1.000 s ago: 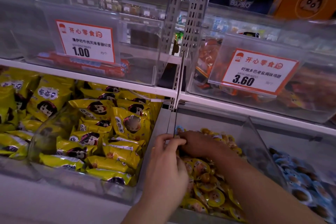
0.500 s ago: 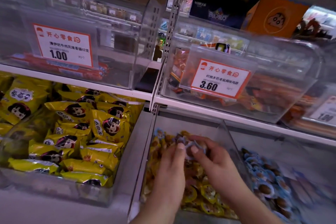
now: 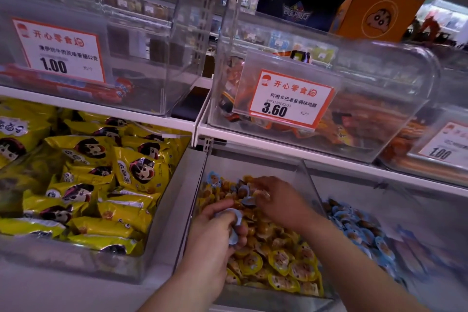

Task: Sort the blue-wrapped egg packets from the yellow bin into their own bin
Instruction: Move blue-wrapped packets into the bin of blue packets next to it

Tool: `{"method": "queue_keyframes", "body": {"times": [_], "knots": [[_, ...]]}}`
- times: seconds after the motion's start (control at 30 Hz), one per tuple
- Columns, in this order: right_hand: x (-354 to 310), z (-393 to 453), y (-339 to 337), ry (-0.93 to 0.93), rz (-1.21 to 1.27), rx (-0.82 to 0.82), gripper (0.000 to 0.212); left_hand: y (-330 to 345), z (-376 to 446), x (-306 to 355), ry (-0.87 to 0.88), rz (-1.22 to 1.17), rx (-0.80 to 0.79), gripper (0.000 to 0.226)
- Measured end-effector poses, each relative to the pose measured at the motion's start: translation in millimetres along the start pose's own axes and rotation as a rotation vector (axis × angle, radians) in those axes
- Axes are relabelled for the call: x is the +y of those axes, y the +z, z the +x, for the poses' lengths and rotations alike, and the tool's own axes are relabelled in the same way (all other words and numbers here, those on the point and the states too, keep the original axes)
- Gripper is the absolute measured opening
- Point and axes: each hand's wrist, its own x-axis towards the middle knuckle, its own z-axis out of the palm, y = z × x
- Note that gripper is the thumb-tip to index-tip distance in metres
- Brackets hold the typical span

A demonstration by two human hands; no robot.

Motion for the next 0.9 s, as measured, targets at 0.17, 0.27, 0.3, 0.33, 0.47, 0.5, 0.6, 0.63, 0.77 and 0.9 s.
{"method": "queue_keyframes", "body": {"times": [0.17, 0.27, 0.3, 0.33, 0.47, 0.5, 0.6, 0.63, 0.77, 0.9], "knots": [[1.5, 18.1, 19.9, -0.077, -0.367, -0.315, 0.034, -0.9, 0.5, 2.0, 0.032, 0.025, -0.01, 0.025], [-2.3, 12.0, 4.9, -0.067, -0.401, -0.34, 0.025, -1.3, 3.0, 1.8, 0.031, 0.025, -0.017, 0.024], [-2.1, 9.1, -1.4, -0.05, -0.422, -0.344, 0.02, -1.5, 3.6, 1.7, 0.027, 0.028, -0.019, 0.024], [-1.4, 6.8, -7.6, -0.02, -0.425, -0.342, 0.018, -2.0, 4.1, 1.3, 0.027, 0.035, -0.022, 0.024], [14.9, 15.2, -27.7, 0.165, -0.169, -0.177, 0.025, -4.9, 5.0, -1.8, 0.046, 0.06, -0.033, 0.022], [19.7, 20.4, -29.9, 0.187, -0.11, -0.085, 0.02, -5.3, 5.2, -2.2, 0.046, 0.065, -0.038, 0.022], [26.8, 33.3, -20.0, 0.164, -0.23, 0.085, 0.019, -6.0, 5.9, -2.4, 0.053, 0.08, -0.04, 0.021], [26.7, 36.3, -11.8, 0.135, -0.311, 0.039, 0.022, -6.1, 6.1, -2.6, 0.055, 0.085, -0.037, 0.021], [14.4, 47.8, 26.7, 0.175, -0.334, -0.236, 0.044, -6.3, 7.8, -3.3, 0.055, 0.091, -0.04, 0.021], [11.4, 49.8, 46.3, 0.157, -0.422, -0.164, 0.044, -6.6, 11.2, -4.9, 0.065, 0.092, -0.03, 0.022]]}}
